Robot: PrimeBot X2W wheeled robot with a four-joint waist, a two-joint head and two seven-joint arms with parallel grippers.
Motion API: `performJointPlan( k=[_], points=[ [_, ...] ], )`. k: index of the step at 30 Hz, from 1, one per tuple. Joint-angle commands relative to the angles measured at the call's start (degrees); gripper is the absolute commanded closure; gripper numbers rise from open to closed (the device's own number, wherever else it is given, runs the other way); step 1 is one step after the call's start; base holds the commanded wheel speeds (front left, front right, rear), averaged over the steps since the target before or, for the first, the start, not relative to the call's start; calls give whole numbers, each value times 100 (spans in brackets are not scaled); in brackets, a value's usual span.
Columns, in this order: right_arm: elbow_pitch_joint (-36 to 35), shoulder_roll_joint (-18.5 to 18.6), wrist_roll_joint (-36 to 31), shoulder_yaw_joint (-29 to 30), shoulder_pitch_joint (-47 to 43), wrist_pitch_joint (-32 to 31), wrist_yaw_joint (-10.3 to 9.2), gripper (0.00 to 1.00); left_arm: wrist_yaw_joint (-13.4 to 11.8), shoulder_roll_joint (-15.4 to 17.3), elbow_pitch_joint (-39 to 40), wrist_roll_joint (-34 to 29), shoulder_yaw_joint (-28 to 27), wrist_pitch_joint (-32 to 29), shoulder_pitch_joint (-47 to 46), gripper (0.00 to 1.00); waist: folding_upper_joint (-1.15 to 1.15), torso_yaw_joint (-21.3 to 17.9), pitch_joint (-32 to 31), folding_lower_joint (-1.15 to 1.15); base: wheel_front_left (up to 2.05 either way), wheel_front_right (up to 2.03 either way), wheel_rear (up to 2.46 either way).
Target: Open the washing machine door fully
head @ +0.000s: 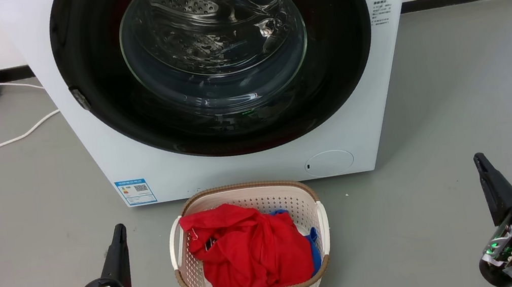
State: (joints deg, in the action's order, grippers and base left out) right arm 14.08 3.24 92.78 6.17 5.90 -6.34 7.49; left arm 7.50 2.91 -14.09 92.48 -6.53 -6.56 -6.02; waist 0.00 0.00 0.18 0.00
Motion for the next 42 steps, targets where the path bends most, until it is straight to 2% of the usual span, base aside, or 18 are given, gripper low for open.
performJointPlan(
  k=[1, 33, 34, 35, 36, 37, 42],
  points=[
    [6, -20, -27, 10, 70, -11, 0, 100, 17, -5, -4, -16, -17, -16, -50, 100, 0, 0, 0, 0, 0, 0, 0],
    [7, -28, -41, 22, 72, -21, 0, 100, 17, -6, -4, -15, -19, -18, -50, 100, 0, 0, 0, 0, 0, 0, 0],
    [7, -28, -41, 22, 72, -22, 0, 0, 17, -7, -4, -15, -19, -18, -50, 0, 0, 0, 0, 0, 0, 0, 0],
    [13, -11, -10, 13, -10, -1, 0, 100, -1, -2, -12, -7, 1, 7, 8, 100, 0, 0, 0, 0, 0, 0, 0],
    [51, -13, -12, 8, -36, 1, 0, 100, -2, -7, -45, -9, 10, 9, 34, 100, 0, 0, 0, 0, 0, 0, 0],
    [103, -21, -13, 6, -82, 2, -1, 0, -2, -15, -92, -10, 15, 12, 84, 0, 0, 0, 1, 0, 0, 0, 0],
    [128, -30, -114, 20, -196, 115, -3, 0, -2, -24, -59, -102, 40, 126, 197, 0, 0, 1, 2, 0, 0, 0, 0]
  ],
)
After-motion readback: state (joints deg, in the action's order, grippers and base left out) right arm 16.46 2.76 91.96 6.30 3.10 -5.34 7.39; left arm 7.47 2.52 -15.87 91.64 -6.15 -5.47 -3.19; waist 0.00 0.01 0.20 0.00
